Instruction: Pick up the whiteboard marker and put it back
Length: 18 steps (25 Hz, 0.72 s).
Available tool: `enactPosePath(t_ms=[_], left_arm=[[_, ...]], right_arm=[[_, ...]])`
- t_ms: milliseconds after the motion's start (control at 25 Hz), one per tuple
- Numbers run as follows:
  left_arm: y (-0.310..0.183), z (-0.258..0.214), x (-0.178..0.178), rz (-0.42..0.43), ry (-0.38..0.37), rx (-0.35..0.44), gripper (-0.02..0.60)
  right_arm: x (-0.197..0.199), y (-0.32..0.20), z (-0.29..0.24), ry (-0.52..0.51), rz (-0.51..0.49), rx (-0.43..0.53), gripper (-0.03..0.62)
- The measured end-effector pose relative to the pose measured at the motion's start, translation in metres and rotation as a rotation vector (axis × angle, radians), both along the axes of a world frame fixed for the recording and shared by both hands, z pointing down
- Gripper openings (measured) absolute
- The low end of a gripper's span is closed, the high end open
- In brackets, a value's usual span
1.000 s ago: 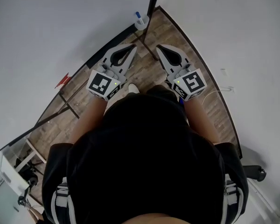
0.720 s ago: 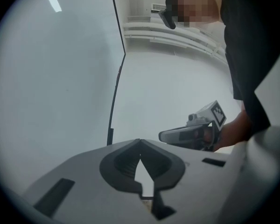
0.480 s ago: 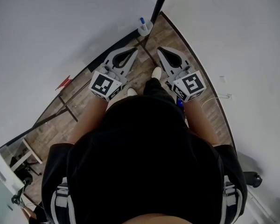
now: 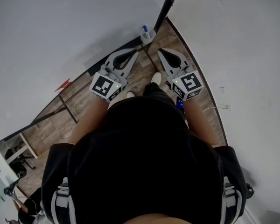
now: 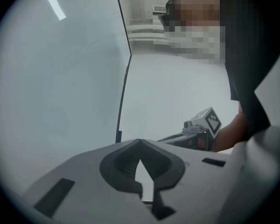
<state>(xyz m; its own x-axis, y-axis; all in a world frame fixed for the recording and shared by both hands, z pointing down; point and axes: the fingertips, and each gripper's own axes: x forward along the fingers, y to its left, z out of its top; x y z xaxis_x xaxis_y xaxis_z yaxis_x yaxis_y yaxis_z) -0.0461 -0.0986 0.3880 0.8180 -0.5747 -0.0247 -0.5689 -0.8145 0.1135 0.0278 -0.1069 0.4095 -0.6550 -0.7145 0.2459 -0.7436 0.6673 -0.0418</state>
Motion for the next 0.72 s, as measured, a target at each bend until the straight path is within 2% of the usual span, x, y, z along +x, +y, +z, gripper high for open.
enactPosePath(t_ms=[240,320,720], left_arm=[[-0.028,0.006,0.008,-0.055,0.001,-0.008,0.004],[-0.034,0.01,0.01,-0.068,0.02,-0.017,0.003],[-0.074,0.032,0.012,-0.167,0.003,-0.043,0.003]], right_arm=[[0.014,-0.036,0.013,0.008,-0.009,-0.026,-0.002],[0.017,-0.048,0.026,0.017,-0.012,-0.066,-0.002],[0.006,-0.105,0.09,0.051,-0.07,-0.218,-0.002]])
